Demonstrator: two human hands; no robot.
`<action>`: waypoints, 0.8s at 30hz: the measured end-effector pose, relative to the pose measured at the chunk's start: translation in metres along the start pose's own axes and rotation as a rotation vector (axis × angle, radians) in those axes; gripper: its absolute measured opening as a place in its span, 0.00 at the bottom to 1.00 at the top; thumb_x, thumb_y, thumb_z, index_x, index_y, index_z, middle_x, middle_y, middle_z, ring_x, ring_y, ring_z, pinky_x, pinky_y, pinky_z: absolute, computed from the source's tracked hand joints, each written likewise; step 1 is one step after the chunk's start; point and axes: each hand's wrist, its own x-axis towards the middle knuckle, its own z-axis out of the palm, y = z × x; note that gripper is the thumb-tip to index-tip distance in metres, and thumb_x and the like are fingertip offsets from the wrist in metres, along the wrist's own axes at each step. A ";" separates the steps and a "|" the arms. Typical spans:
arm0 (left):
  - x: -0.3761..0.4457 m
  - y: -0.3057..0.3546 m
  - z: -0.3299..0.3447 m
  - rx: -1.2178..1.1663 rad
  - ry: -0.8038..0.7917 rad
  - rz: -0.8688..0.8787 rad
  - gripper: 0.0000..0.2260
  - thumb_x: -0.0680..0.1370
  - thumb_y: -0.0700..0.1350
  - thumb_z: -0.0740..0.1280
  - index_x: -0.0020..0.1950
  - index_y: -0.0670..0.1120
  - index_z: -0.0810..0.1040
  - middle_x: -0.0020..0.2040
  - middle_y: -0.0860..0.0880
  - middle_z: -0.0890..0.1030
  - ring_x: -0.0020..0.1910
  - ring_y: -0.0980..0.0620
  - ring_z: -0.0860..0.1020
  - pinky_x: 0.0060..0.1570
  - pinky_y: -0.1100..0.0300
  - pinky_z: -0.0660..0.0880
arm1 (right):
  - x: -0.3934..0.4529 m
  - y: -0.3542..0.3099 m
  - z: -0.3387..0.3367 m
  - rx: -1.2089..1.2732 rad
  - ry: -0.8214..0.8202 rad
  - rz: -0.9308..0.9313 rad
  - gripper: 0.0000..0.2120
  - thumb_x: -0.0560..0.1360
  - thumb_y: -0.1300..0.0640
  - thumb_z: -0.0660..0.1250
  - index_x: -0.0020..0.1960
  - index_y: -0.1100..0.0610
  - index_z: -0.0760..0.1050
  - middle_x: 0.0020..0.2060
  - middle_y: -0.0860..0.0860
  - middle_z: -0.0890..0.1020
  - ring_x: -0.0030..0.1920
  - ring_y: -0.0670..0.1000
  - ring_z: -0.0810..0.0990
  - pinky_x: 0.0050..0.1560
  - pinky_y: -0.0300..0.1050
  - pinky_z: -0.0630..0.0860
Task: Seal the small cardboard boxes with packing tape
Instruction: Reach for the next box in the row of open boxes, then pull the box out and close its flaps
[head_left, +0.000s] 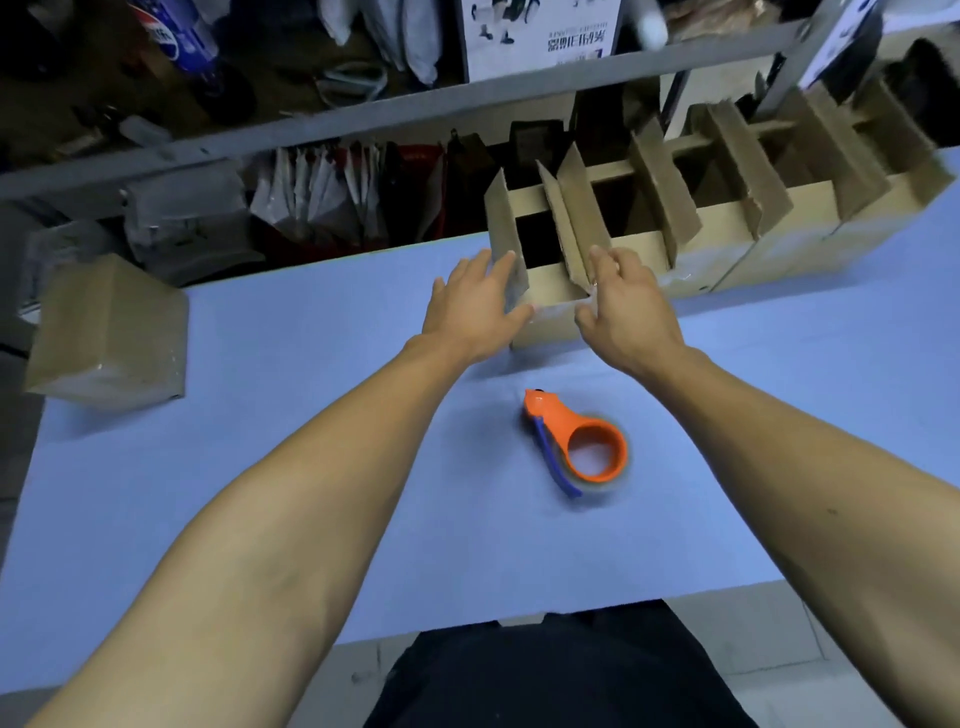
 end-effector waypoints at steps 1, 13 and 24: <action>0.006 0.006 0.003 -0.035 -0.007 -0.032 0.34 0.80 0.60 0.61 0.82 0.49 0.53 0.81 0.44 0.53 0.80 0.44 0.52 0.75 0.40 0.53 | 0.005 0.003 -0.001 -0.037 -0.003 -0.045 0.27 0.76 0.58 0.65 0.73 0.63 0.63 0.66 0.61 0.69 0.62 0.64 0.69 0.54 0.55 0.74; 0.031 0.042 0.030 -0.213 0.216 -0.277 0.31 0.79 0.34 0.57 0.81 0.44 0.54 0.73 0.41 0.70 0.64 0.39 0.73 0.57 0.53 0.70 | 0.033 0.021 0.021 -0.116 -0.067 -0.228 0.12 0.76 0.62 0.64 0.59 0.61 0.72 0.53 0.59 0.75 0.52 0.64 0.76 0.36 0.52 0.69; -0.063 -0.036 0.040 -0.252 0.370 -0.211 0.27 0.76 0.37 0.62 0.76 0.43 0.66 0.70 0.44 0.74 0.60 0.41 0.77 0.56 0.50 0.76 | -0.005 -0.020 0.052 0.206 -0.289 -0.300 0.29 0.76 0.50 0.68 0.74 0.57 0.66 0.68 0.56 0.69 0.67 0.57 0.71 0.63 0.50 0.72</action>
